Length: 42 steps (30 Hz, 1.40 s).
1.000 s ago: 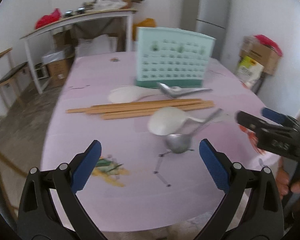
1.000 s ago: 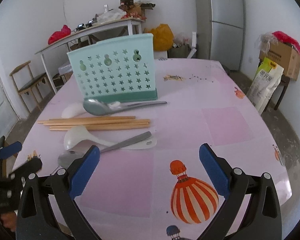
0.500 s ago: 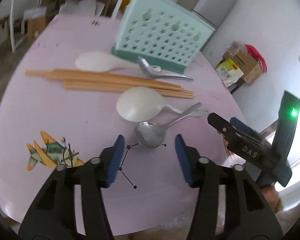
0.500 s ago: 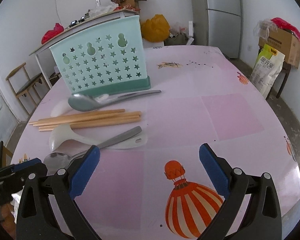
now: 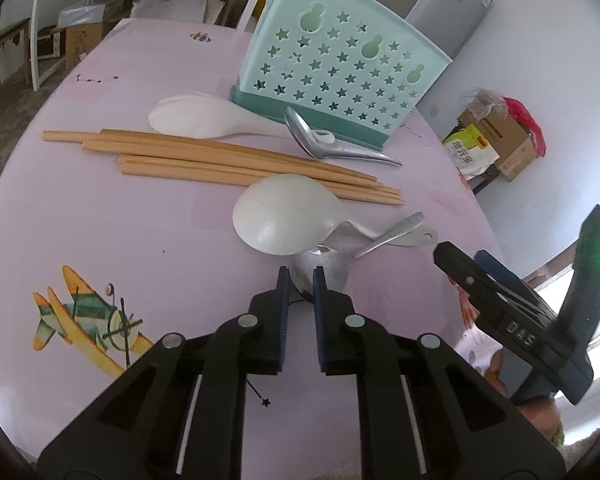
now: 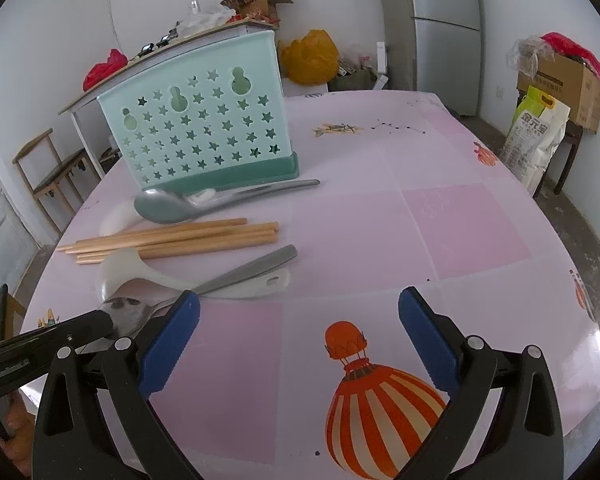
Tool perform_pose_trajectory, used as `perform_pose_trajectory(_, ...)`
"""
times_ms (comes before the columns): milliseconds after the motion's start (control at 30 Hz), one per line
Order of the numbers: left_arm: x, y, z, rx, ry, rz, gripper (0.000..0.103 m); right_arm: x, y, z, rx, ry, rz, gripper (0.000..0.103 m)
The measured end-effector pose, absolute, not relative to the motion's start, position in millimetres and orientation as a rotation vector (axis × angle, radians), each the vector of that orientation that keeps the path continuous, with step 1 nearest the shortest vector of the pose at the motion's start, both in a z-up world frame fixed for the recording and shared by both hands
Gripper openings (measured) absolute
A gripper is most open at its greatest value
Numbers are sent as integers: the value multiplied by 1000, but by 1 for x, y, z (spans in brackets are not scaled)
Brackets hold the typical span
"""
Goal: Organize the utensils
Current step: 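Close the left tool on the small metal spoon, then lift the metal spoon with the left tool while the right tool grasps the white ladle handle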
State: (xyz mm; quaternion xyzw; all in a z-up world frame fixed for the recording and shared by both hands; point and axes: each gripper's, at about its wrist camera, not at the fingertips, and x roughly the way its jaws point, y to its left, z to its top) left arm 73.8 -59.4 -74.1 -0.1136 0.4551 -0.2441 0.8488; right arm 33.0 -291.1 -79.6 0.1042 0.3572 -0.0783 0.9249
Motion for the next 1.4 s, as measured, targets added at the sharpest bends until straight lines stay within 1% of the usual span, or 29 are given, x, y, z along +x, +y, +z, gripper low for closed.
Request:
perform_pose_trajectory(200, 74, -60, -73, -236, 956, -502, 7, 24, -289, -69, 188, 699, -177, 97)
perform_pose_trajectory(267, 71, -56, -72, -239, 965, -505, 5, 21, -289, -64, 180, 688, -184, 97)
perform_pose_trajectory(367, 66, -44, -69, -240, 978, -522, 2, 17, -288, -57, 157, 670, -188, 97)
perform_pose_trajectory(533, 54, -15, -65, -211, 983, -515, 1, 17, -282, -43, 90, 638, -150, 96)
perform_pose_trajectory(633, 52, 5, -62, -237, 975, -520, 0, 24, -274, -33, 24, 621, -71, 90)
perform_pose_trajectory(700, 49, 15, -61, -247, 963, -521, 0, 29, -265, -27, -30, 620, 2, 83)
perform_pose_trajectory(733, 48, 22, -60, -250, 954, -523, 0, 32, -260, -25, -56, 623, 36, 81)
perform_pose_trajectory(800, 45, 34, -58, -272, 939, -528, 0, 37, -250, -23, -104, 634, 100, 73)
perform_pose_trajectory(833, 43, 40, -57, -292, 929, -535, 0, 40, -245, -24, -131, 643, 133, 72)
perform_pose_trajectory(900, 40, 55, -51, -336, 894, -549, 0, 43, -237, -28, -181, 659, 161, 64)
perform_pose_trajectory(1033, 34, 81, -43, -391, 850, -554, 0, 48, -224, -44, -253, 725, 227, 56)
perform_pose_trajectory(1167, 34, 96, -40, -432, 837, -552, 0, 57, -203, -61, -372, 765, 278, 46)
perform_pose_trajectory(1267, 32, 107, -33, -442, 809, -538, 0, 64, -190, -68, -434, 782, 312, 43)
perform_pose_trajectory(1400, 28, 119, -26, -467, 776, -519, 0, 73, -175, -78, -510, 820, 345, 34)
